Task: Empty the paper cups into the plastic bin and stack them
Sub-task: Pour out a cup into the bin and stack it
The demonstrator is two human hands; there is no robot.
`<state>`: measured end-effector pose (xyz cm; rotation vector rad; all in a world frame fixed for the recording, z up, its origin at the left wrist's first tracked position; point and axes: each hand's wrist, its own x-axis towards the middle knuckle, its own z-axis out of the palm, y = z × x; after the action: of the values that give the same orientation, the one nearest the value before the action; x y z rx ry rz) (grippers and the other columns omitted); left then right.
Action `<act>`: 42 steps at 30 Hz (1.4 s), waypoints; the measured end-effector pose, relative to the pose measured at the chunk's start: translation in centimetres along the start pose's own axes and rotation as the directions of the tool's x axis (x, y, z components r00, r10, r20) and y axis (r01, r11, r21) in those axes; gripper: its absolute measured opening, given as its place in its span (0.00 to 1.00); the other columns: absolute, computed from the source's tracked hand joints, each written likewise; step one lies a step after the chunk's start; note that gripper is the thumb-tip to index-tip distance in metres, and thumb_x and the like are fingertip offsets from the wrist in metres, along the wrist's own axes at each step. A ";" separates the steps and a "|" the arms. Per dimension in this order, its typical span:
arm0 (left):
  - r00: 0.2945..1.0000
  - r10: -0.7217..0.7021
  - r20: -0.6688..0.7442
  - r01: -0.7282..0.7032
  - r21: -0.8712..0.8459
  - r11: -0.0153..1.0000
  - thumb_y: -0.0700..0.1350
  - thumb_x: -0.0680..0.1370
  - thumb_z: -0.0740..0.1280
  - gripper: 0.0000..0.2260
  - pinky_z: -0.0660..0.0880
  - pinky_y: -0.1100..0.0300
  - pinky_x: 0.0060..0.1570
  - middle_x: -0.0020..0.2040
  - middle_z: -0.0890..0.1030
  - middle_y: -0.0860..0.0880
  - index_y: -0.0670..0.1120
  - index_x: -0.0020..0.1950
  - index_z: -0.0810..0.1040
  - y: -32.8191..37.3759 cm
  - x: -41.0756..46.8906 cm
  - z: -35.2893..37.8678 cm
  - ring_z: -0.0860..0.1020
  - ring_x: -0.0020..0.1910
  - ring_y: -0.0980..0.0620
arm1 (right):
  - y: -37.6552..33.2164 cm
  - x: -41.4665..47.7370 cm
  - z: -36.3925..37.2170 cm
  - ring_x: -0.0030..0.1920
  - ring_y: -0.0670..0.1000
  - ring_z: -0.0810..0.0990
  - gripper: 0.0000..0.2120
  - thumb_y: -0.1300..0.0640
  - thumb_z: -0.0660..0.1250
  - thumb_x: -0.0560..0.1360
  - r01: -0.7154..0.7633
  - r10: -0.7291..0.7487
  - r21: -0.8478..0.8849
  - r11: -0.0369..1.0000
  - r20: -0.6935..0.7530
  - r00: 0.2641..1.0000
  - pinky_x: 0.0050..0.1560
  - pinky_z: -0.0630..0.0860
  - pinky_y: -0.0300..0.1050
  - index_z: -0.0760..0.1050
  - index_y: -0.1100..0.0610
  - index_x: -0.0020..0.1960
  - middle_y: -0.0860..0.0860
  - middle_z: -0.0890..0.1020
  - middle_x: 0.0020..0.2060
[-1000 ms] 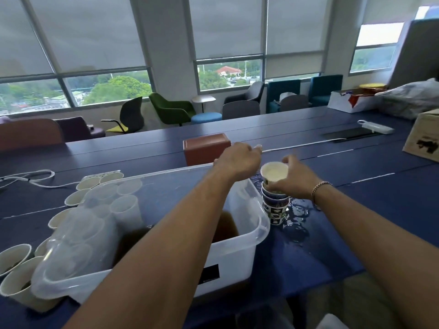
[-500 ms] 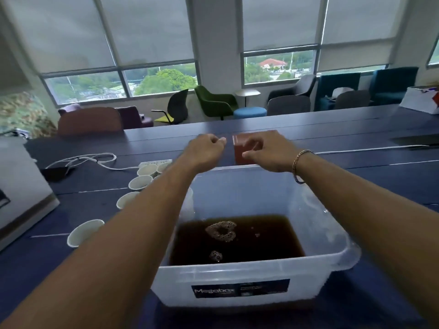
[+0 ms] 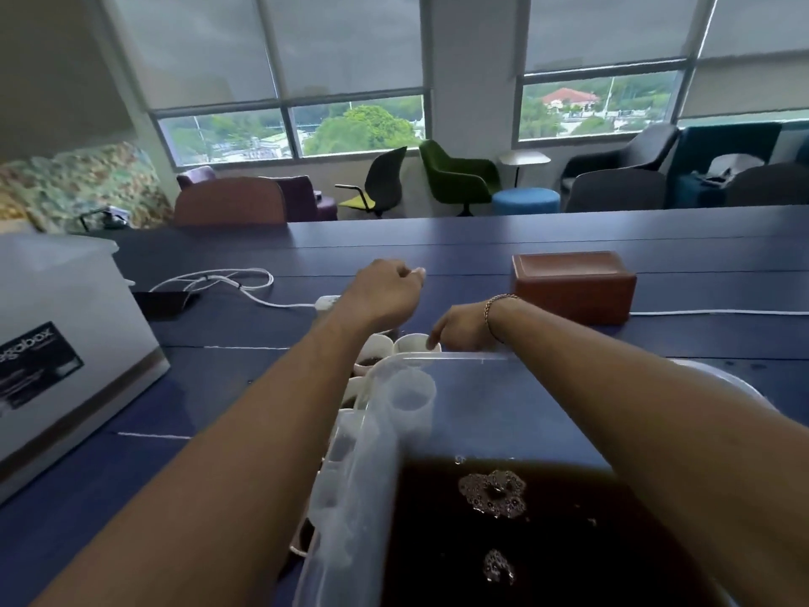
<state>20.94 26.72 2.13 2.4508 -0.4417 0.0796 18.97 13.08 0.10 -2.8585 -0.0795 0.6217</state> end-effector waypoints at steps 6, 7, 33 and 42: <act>0.998 -0.021 0.059 0.019 0.021 1.000 0.54 0.83 0.57 0.18 0.68 0.57 0.52 0.54 0.79 0.48 0.44 0.61 0.79 -1.2 1.5 0.4 0.75 0.52 0.47 | -0.4 1.9 0.2 0.48 0.53 0.76 0.11 0.55 0.62 0.78 -0.008 0.026 -0.154 0.988 0.115 0.993 0.53 0.75 0.46 0.78 0.59 0.56 0.53 0.78 0.51; 0.997 -0.024 0.069 0.024 0.011 1.000 0.54 0.84 0.56 0.18 0.69 0.56 0.54 0.57 0.79 0.47 0.44 0.62 0.78 -1.3 1.5 0.5 0.75 0.53 0.47 | -0.1 2.3 0.3 0.46 0.53 0.76 0.08 0.55 0.63 0.77 -0.002 0.022 -0.165 0.986 0.120 0.993 0.54 0.77 0.49 0.79 0.58 0.51 0.53 0.78 0.49; 0.999 -0.036 0.025 0.041 -0.234 0.971 0.44 0.81 0.60 0.10 0.82 0.54 0.36 0.46 0.82 0.42 0.38 0.53 0.76 12.1 -5.9 -1.5 0.84 0.35 0.47 | 3.9 -20.2 -7.5 0.51 0.50 0.81 0.26 0.50 0.73 0.73 0.025 0.098 0.316 0.948 -0.367 0.925 0.53 0.79 0.50 0.71 0.58 0.67 0.47 0.81 0.45; 0.998 -0.021 0.057 0.039 -0.339 0.940 0.43 0.82 0.59 0.11 0.83 0.48 0.43 0.48 0.81 0.39 0.37 0.54 0.77 12.9 -11.3 0.6 0.84 0.45 0.39 | 4.9 -19.8 3.3 0.60 0.53 0.75 0.30 0.54 0.75 0.71 0.319 0.129 0.710 0.628 -0.499 0.857 0.50 0.81 0.53 0.65 0.47 0.67 0.49 0.76 0.59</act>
<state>5.98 20.12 7.35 2.1210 -0.4035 -0.0698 -0.34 6.99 4.12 -2.0233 0.1002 -0.1586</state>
